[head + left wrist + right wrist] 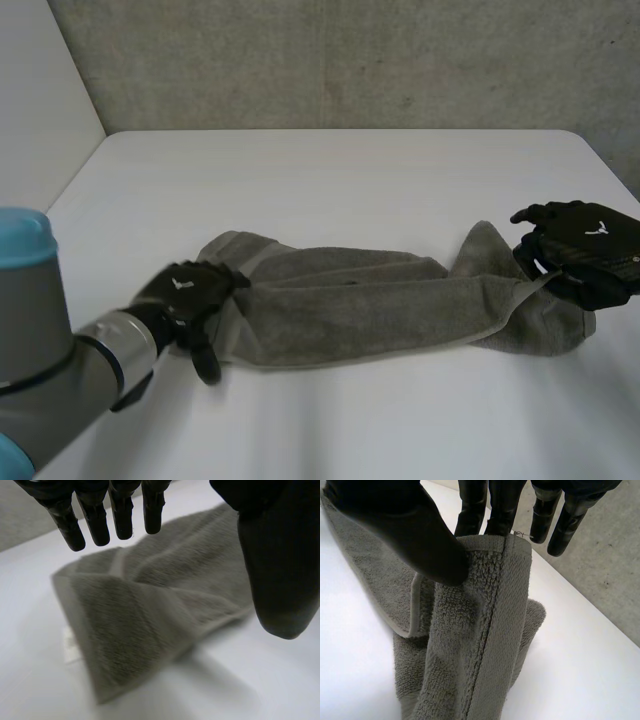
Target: Fold the towel.
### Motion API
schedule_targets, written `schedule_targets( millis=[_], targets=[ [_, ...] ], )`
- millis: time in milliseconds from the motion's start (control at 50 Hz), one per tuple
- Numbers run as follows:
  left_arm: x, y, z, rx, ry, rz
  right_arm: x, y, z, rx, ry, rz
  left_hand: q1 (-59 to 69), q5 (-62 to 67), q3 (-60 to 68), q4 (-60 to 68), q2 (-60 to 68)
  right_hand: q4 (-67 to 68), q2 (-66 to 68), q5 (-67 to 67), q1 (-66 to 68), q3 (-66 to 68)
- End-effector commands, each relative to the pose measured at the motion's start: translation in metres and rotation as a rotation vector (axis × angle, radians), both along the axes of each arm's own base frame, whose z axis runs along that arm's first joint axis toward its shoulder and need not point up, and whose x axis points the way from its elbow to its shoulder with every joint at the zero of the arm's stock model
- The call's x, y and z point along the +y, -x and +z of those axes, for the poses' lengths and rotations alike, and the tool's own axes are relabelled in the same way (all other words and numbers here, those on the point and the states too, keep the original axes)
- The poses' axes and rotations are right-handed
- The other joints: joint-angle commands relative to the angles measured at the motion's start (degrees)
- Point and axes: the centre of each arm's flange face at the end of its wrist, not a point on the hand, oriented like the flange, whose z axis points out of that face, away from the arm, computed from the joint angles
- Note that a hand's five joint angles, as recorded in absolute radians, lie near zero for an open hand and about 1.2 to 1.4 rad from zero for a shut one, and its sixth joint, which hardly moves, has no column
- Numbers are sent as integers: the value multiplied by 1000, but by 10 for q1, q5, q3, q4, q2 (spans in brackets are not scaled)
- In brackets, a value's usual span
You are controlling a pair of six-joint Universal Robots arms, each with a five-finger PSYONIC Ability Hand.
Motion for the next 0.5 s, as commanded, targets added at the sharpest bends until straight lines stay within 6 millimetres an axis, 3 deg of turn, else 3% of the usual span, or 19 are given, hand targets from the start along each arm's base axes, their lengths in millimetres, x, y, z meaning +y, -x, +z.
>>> schedule_targets(
  millis=[20, 80, 280, 500],
  targets=[
    [8, 3, -11, 3, 15, -21, 0, 0, -1, -2, -3, 3, -58, -25, -25, -29, -31, -34, 47, 39, 52, -4],
    [7, 4, -13, 3, 20, -22, -1, 0, -2, 1, 2, 0, -57, -23, -25, -29, -29, -34, 47, 39, 52, -4],
    [-8, 11, -48, -49, -50, -27, -1, 0, -7, -3, -9, 2, 31, 64, -25, -29, 58, -34, 47, 39, 52, -4],
    [-28, 12, -47, -82, 28, 28, -2, 1, -11, -6, -21, 1, 34, 68, -25, -29, 61, -34, 47, 39, 52, -4]
  ],
)
